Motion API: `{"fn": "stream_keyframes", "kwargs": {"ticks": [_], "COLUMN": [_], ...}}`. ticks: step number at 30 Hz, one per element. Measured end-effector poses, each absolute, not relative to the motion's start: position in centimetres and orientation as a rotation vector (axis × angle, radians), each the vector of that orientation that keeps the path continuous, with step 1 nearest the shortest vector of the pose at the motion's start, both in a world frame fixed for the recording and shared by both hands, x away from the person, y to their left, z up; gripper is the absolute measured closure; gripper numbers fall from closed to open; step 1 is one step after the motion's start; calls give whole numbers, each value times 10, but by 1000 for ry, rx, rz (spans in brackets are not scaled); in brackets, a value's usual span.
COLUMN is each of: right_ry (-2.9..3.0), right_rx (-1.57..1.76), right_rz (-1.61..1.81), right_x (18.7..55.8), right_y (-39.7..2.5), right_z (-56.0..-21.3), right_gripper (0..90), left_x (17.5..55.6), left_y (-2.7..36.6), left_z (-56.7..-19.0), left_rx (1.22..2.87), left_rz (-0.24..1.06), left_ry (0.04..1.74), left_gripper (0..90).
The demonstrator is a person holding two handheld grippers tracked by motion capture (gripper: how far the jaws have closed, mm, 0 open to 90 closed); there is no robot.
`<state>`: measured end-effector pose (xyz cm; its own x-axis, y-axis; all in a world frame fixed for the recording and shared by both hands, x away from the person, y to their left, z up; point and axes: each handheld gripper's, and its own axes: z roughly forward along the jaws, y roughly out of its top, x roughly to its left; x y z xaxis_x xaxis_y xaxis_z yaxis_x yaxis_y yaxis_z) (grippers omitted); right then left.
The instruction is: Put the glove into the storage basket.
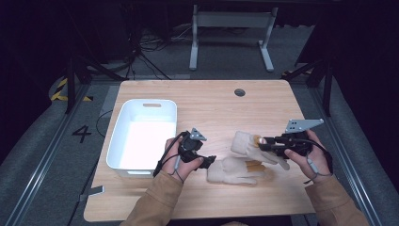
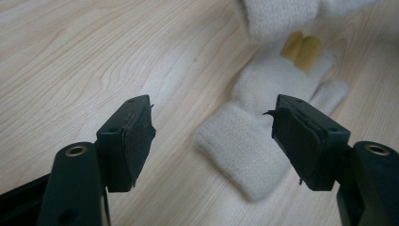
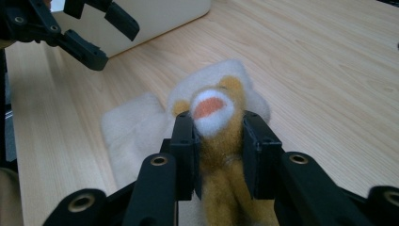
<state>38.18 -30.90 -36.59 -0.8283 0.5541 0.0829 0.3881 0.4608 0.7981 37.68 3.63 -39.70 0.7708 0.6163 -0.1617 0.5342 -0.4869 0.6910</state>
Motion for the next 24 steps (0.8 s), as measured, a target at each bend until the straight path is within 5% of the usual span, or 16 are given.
{"fn": "stream_keyframes", "kwargs": {"ticks": [24], "right_ry": [2663], "right_rx": [630], "right_rz": [1313], "right_x": [377], "right_y": [-270], "right_z": [-375], "right_gripper": [696], "left_x": [373], "left_y": [41], "left_z": [-397], "left_rx": [2190], "left_rz": [149], "left_ry": [874], "left_gripper": [305]}}
